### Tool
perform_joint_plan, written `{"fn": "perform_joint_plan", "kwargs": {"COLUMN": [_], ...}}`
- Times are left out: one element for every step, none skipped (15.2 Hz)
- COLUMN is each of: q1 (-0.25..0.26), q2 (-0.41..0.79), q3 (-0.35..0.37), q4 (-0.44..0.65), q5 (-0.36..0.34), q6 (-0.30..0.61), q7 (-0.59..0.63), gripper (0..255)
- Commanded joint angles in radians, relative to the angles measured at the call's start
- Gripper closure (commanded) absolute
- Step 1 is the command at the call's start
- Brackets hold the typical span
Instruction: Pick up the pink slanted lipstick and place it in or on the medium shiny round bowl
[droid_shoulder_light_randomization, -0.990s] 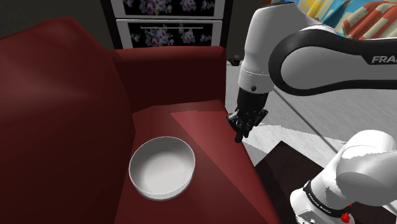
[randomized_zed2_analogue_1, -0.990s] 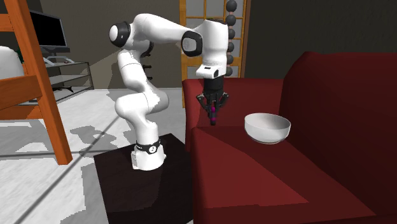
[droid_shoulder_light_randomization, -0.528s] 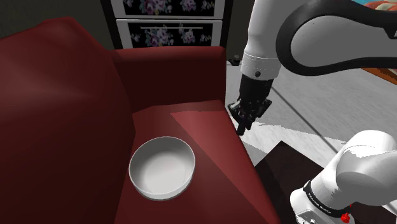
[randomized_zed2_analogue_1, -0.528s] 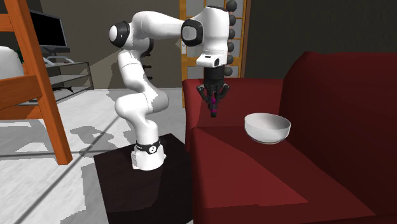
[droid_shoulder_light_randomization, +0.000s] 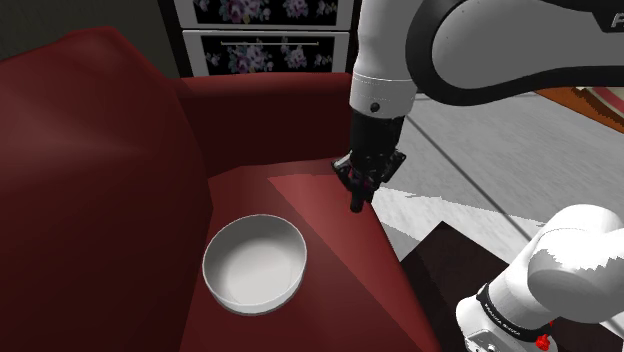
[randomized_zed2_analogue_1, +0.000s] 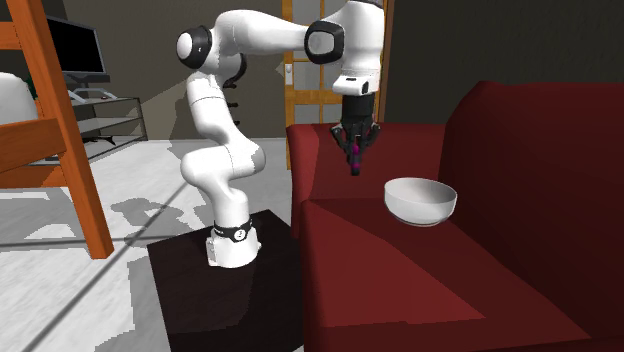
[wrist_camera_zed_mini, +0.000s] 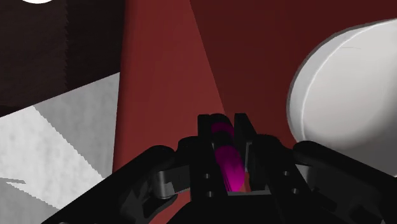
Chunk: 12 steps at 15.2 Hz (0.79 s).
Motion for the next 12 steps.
{"fn": "perform_joint_plan", "kwargs": {"q1": [-0.006,-0.009,-0.012,-0.015,-0.019,-0.022,-0.025,-0.028,-0.029,-0.029,-0.027,-0.021], "q2": [0.064,0.098,0.133,0.169,0.206,0.244,0.284,0.326,0.37,0.415,0.463,0.513], "q3": [0.042,0.065,0.088,0.111,0.135,0.159,0.182,0.207,0.23,0.254,0.276,0.298], "q4": [0.052,0.082,0.112,0.144,0.176,0.21,0.245,0.282,0.319,0.358,0.399,0.441], "q5": [-0.001,-0.005,-0.01,-0.018,-0.028,-0.041,-0.057,-0.075,-0.097,-0.122,-0.15,-0.182], "q6": [0.02,0.029,0.037,0.045,0.053,0.059,0.065,0.07,0.074,0.077,0.079,0.079], "q7": [0.042,0.066,0.091,0.117,0.143,0.171,0.199,0.229,0.261,0.294,0.329,0.365], "gripper": [255,255,255,255,255,255,255,255,255,255,255,255]}}
